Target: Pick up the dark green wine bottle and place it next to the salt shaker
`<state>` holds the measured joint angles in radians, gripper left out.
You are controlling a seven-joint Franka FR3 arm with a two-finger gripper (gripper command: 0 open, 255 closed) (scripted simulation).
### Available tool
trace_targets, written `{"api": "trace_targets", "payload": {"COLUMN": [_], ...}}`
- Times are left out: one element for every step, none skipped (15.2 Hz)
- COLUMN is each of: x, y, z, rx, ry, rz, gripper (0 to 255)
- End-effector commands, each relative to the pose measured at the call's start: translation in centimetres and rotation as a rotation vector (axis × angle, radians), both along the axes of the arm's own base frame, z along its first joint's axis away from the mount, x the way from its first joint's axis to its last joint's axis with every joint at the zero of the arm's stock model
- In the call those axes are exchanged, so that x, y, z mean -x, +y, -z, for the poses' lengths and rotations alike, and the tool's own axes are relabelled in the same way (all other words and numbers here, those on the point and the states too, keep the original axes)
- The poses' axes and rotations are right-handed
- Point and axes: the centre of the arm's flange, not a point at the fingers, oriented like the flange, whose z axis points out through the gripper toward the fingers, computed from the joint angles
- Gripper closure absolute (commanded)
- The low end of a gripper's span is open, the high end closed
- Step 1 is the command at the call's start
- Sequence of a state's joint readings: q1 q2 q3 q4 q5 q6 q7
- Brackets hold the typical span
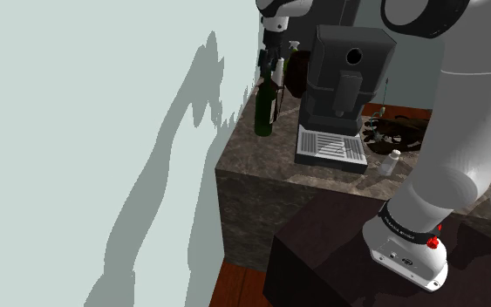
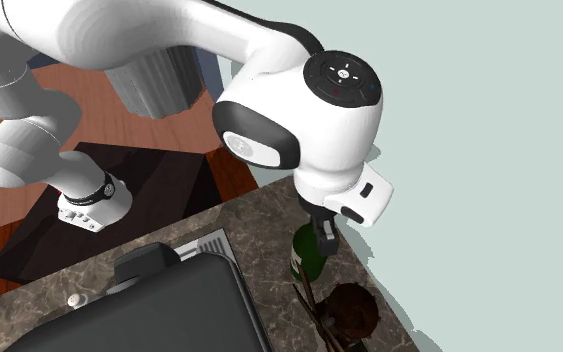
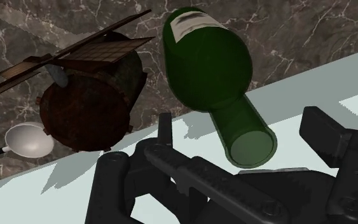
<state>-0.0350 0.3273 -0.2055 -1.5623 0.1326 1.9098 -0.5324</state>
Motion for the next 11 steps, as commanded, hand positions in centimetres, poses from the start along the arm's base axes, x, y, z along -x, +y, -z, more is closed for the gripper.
{"api": "trace_targets", "payload": {"x": [-0.03, -0.03, -0.03, -0.03, -0.03, -0.03, -0.02, -0.02, -0.02, -0.02, -0.02], "y": [0.02, 0.02, 0.02, 0.02, 0.02, 0.02, 0.02, 0.02, 0.02, 0.02, 0.02], "z": [0.28, 0.28, 0.28, 0.28, 0.28, 0.28, 0.28, 0.28, 0.28, 0.28, 0.28], "rx": [0.000, 0.000, 0.000, 0.000, 0.000, 0.000, 0.000, 0.000, 0.000, 0.000, 0.000], "ry": [-0.001, -0.001, -0.001, -0.001, -0.001, -0.001, -0.001, -0.001, -0.001, -0.001, -0.001], "rz": [0.000, 0.000, 0.000, 0.000, 0.000, 0.000, 0.000, 0.000, 0.000, 0.000, 0.000], "gripper": [0, 0, 0, 0, 0, 0, 0, 255, 255, 255, 255]}}
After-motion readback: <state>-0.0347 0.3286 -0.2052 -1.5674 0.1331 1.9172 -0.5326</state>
